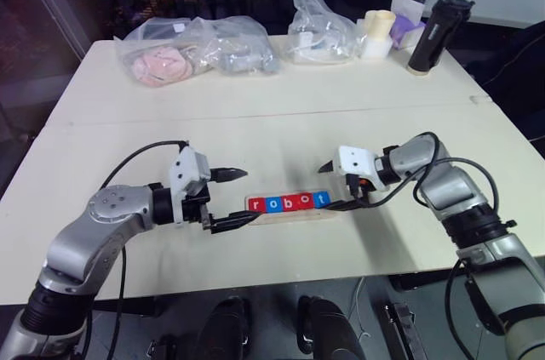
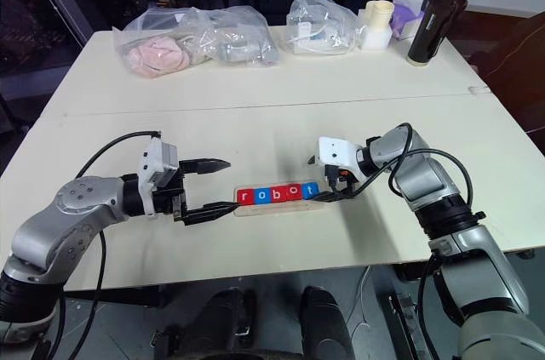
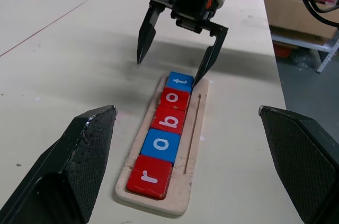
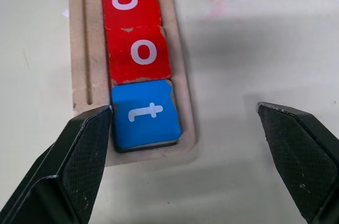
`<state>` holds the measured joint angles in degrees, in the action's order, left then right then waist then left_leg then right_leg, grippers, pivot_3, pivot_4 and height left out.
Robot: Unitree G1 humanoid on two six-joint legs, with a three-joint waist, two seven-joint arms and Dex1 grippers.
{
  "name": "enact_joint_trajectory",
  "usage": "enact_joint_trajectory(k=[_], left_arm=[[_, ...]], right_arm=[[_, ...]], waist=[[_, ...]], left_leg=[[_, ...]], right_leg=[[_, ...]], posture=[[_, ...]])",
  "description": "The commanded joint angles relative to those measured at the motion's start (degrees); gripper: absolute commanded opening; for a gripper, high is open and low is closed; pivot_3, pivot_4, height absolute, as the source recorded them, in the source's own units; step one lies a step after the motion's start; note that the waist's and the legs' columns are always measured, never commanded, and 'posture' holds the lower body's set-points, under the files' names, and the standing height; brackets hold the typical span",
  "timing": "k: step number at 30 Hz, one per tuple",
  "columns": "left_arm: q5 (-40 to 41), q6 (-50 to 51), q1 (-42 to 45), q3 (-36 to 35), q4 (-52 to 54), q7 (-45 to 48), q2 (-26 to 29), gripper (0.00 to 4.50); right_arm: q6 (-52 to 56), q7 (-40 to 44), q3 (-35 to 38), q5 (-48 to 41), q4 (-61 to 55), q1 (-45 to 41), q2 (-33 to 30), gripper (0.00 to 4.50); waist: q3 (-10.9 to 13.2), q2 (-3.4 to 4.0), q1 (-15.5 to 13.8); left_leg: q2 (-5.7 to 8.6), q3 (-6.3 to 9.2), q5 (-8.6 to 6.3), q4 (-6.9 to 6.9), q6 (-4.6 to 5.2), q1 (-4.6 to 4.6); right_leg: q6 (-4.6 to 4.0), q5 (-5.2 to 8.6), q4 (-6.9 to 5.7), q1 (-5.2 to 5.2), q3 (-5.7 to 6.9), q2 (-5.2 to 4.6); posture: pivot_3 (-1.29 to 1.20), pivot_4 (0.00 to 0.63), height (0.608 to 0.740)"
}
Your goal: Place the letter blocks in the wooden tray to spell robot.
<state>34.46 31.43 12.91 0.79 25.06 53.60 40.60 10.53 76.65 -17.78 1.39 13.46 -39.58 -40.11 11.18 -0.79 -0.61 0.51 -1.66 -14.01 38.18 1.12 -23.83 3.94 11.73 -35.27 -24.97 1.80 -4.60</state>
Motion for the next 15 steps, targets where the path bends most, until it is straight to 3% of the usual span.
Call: enact_joint_trajectory(k=[1,9,15], left_arm=[[1.2,0.4,-0.7,-2.3,2.1,0.1,1.0,4.50],[3.8,3.1,-3.3,-6.1,3.3,-0.1,3.4,4.50],[4.9,3.9,-3.9,-8.9,3.0,0.6,5.4,4.50]], right_arm=[[5.1,2.1,4.2,-4.3,-9.9,2.1,-4.2,4.48],[23.4,-0.3,18.4,-16.2,-33.9,18.0,-14.7,4.48],[29.5,-3.7,26.3,-20.5,-41.4,26.6,-19.5,4.48]], waist=[[0.0,0.00,-0.2],[0.0,0.01,-0.1],[0.0,0.01,0.0]], left_leg=[[0.00,0.00,0.00,0.00,0.00,0.00],[-0.01,0.04,-0.02,-0.05,-0.02,-0.08],[-0.08,-0.05,-0.03,-0.05,-0.04,-0.05]], right_leg=[[0.00,0.00,0.00,0.00,0.00,0.00],[0.00,0.01,0.09,-0.05,0.02,-0.19],[0.02,0.03,0.09,-0.12,0.11,-0.35]], posture=[[0.00,0.150,0.740],[0.00,0.150,0.740],[0.00,0.150,0.740]])
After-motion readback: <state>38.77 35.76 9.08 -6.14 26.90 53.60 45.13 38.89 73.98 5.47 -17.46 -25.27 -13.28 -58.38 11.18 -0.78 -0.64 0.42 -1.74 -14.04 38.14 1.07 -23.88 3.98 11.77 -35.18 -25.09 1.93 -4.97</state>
